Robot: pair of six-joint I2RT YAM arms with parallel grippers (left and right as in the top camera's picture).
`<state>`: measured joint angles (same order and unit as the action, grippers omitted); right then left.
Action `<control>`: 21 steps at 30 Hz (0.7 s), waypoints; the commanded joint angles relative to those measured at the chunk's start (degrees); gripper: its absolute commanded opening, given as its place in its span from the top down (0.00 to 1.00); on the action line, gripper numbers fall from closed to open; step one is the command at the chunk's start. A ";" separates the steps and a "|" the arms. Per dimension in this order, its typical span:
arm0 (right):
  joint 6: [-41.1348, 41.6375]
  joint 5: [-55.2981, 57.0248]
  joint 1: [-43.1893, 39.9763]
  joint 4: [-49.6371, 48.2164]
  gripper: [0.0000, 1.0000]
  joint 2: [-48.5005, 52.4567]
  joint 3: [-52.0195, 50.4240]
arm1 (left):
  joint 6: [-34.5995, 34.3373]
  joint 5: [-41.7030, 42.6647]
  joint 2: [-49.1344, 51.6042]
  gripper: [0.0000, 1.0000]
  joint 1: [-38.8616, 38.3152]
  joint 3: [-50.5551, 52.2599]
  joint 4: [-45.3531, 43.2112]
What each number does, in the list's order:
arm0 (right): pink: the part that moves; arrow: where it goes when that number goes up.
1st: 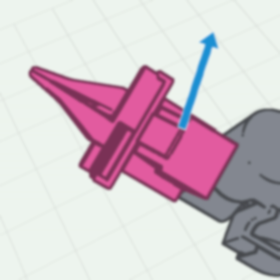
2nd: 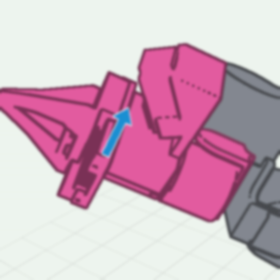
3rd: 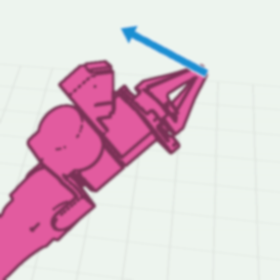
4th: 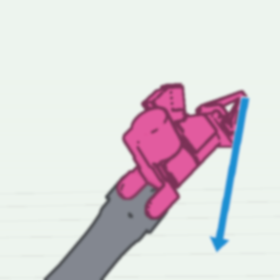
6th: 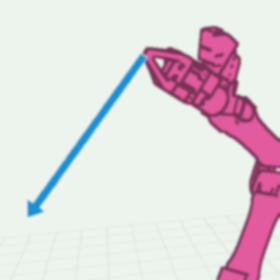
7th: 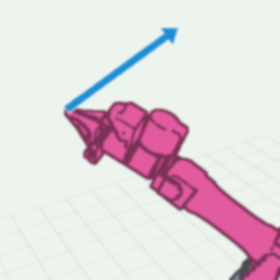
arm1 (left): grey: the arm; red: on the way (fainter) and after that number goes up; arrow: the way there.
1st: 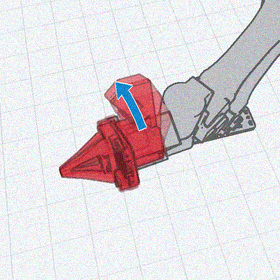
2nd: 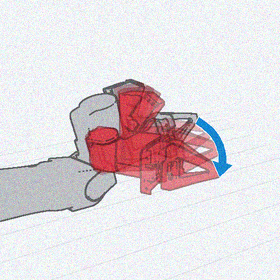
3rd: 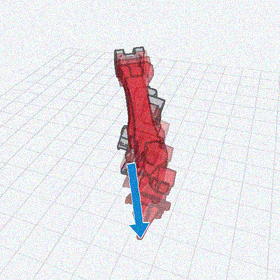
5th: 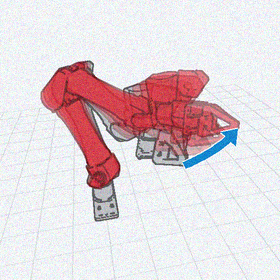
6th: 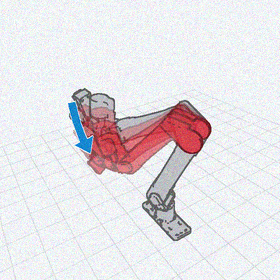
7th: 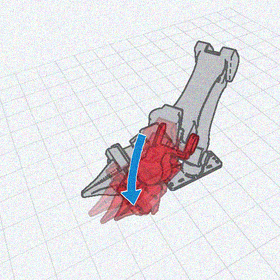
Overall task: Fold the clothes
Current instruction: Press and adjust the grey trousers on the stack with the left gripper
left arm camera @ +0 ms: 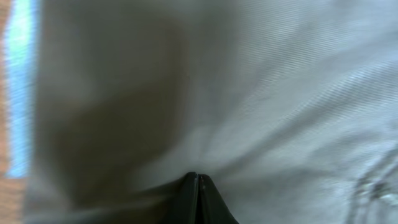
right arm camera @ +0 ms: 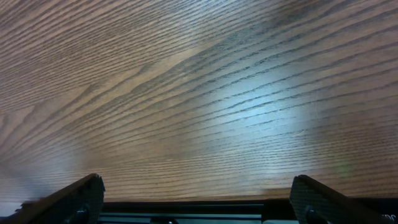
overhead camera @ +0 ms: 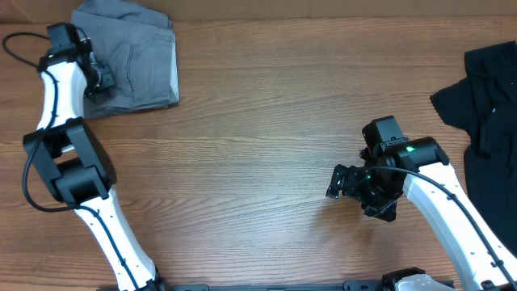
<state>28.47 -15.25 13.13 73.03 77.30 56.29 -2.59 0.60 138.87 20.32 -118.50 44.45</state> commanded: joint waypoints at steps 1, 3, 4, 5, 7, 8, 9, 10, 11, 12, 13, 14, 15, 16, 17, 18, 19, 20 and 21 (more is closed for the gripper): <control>-0.37 -0.44 -0.02 -0.33 0.00 -0.46 1.05 | 0.98 -3.96 -0.44 0.96 3.74 0.02 2.36; -0.37 -0.46 -0.02 -0.31 0.00 -0.46 1.05 | 0.83 -3.69 -1.79 0.96 3.78 -0.57 3.13; -0.37 -0.46 -0.02 -0.33 0.00 -0.46 1.05 | 0.85 -3.58 -2.69 0.96 3.63 -0.83 3.21; -0.37 -0.44 -0.02 -0.33 0.00 -0.46 1.05 | 0.85 -3.61 -3.54 0.96 3.37 -0.98 3.28; -0.37 -0.46 -0.02 -0.26 0.00 -0.46 1.05 | 0.85 -3.63 -6.56 0.96 2.45 -1.05 2.95; -0.37 -0.46 -0.02 -0.17 0.00 -0.46 1.05 | 0.85 -3.65 -8.13 0.96 2.01 -1.05 2.32; -0.37 -0.46 -0.02 -0.09 0.00 -0.46 1.05 | 0.83 -3.63 -9.49 0.96 1.60 -1.05 1.70; -0.37 -0.46 -0.02 -0.04 0.00 -0.46 1.05 | 0.83 -3.63 -10.51 0.96 1.25 -1.05 1.31; -0.37 -0.46 -0.02 -0.04 0.00 -0.46 1.05 | 0.83 -3.63 -11.45 0.96 0.90 -1.05 0.98; -0.37 -0.46 -0.02 -0.04 0.00 -0.46 1.05 | 0.83 -3.63 -12.20 0.91 0.59 -1.05 0.66; -0.37 -0.46 -0.02 -0.11 0.00 -0.46 1.05 | 0.85 -3.56 -13.03 0.76 0.22 -1.05 0.28; -0.37 -0.46 -0.02 -0.20 0.00 -0.46 1.05 | 0.83 -3.39 -13.44 0.75 -0.22 -1.05 0.33; -0.37 -0.46 -0.02 -0.33 0.00 -0.46 1.05 | 0.85 -2.80 -13.44 0.76 -0.55 -1.05 0.44; -0.37 -0.46 -0.02 -0.46 0.00 -0.46 1.05 | 0.85 -0.83 -13.44 0.77 -1.09 -1.05 0.72; -0.37 -0.46 -0.02 -0.68 0.00 -0.46 1.05 | 0.85 0.98 -13.35 0.86 -1.64 -0.96 0.94; -0.37 -0.46 -0.02 -0.81 0.00 -0.46 1.05 | 0.81 2.58 -13.22 0.96 -2.19 -0.85 0.94; -0.37 -0.46 -0.02 -0.87 0.00 -0.46 1.05 | 0.66 3.65 -13.09 0.96 -2.62 -0.81 0.92; -0.37 -0.46 -0.02 -0.94 0.00 -0.46 1.05 | 0.39 5.01 -12.83 0.96 -3.65 -0.81 0.66; -0.37 -0.46 -0.02 -0.94 0.00 -0.46 1.05 | 0.17 5.07 -12.57 0.96 -4.26 -0.81 0.44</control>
<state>28.45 -15.25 13.13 72.44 77.30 56.29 -2.44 0.97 125.69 18.33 -118.98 45.01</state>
